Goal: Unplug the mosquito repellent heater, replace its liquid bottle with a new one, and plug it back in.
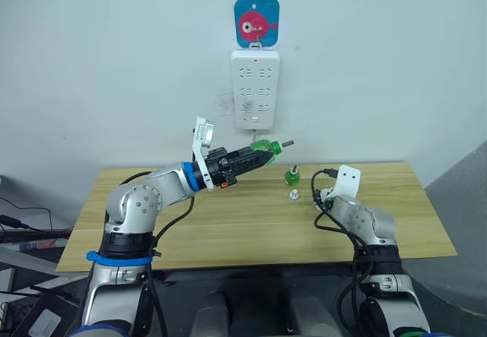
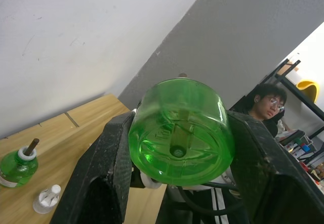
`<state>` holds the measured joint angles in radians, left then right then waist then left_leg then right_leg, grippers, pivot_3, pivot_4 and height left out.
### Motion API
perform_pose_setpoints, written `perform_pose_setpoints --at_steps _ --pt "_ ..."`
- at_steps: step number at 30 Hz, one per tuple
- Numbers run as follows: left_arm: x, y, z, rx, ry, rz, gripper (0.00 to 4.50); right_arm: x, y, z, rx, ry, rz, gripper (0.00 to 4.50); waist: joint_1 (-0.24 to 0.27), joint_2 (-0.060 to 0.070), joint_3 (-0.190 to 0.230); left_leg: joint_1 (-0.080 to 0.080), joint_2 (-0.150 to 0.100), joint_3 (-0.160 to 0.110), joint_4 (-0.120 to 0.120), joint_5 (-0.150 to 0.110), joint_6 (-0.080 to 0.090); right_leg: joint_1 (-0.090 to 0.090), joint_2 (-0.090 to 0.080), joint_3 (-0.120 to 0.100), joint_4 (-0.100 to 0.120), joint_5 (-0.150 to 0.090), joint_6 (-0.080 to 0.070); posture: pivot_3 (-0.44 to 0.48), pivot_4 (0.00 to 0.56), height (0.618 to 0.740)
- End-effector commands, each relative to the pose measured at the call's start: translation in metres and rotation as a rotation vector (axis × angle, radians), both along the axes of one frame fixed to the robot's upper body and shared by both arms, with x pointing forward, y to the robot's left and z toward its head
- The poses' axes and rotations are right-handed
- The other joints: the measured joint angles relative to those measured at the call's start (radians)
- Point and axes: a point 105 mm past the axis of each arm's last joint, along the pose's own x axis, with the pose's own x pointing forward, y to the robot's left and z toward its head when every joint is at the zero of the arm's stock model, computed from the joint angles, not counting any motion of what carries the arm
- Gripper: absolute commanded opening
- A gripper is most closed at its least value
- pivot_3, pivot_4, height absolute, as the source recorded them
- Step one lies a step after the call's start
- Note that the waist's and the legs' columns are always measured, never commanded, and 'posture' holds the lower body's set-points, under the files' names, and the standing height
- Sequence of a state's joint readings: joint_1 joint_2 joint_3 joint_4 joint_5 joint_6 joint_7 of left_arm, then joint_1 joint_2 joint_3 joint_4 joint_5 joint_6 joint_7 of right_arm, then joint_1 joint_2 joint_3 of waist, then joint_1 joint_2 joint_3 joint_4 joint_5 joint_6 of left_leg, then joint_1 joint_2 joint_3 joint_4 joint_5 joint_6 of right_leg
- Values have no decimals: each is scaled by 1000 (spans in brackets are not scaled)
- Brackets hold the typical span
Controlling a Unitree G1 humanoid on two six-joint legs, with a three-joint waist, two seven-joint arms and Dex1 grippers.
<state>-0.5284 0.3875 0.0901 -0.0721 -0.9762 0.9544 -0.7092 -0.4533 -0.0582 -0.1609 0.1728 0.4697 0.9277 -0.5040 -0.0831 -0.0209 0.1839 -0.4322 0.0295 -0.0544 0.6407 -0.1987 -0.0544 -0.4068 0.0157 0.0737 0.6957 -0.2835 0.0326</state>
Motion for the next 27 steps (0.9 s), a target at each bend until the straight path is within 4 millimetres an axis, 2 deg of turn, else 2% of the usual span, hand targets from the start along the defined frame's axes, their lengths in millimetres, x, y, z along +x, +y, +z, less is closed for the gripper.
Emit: perform_pose_setpoints --at_steps 1,4,9,13,16,19,24,27 --pt "-2 2 14 -22 -53 -1 2339 6 -4 8 19 -29 -4 3880 0 0 0 0 0 0 0 0 0 0 0 0 0 0 0 -51 167 740" --pt "-2 2 13 -18 -54 -2 2339 5 -6 7 18 -21 1 2941 0 0 0 0 0 0 0 0 0 0 0 0 0 0 0 -51 166 740" --pt "-3 2 12 -17 -54 -1 2339 1 -9 4 -4 9 136 2917 1 0 0 0 0 0 0 0 0 0 0 0 -1 0 0 -49 168 740" --pt "-4 3 12 -10 -55 -1 2339 -7 -17 5 -109 44 445 2917 2 1 1 0 0 0 0 0 0 1 0 0 -3 0 0 -44 170 740" --pt "-4 6 11 -6 -54 4 2339 -19 -36 0 -209 101 637 2917 2 1 1 0 0 1 -2 0 0 1 0 0 -6 0 0 -36 170 740" --pt "-5 8 10 0 -53 11 2339 -25 -49 -1 -239 129 716 2917 2 1 1 0 0 0 -4 0 0 1 0 0 -8 0 1 -32 170 740" --pt "-5 9 10 1 -51 18 2339 -22 -51 2 -225 113 755 2917 0 0 2 1 1 0 -4 0 0 1 0 0 -7 0 1 -34 172 740" --pt "-4 8 10 3 -54 20 2339 -17 -53 5 -224 73 738 3921 1 0 2 0 0 0 -4 0 0 1 0 0 -8 0 1 -35 173 740"
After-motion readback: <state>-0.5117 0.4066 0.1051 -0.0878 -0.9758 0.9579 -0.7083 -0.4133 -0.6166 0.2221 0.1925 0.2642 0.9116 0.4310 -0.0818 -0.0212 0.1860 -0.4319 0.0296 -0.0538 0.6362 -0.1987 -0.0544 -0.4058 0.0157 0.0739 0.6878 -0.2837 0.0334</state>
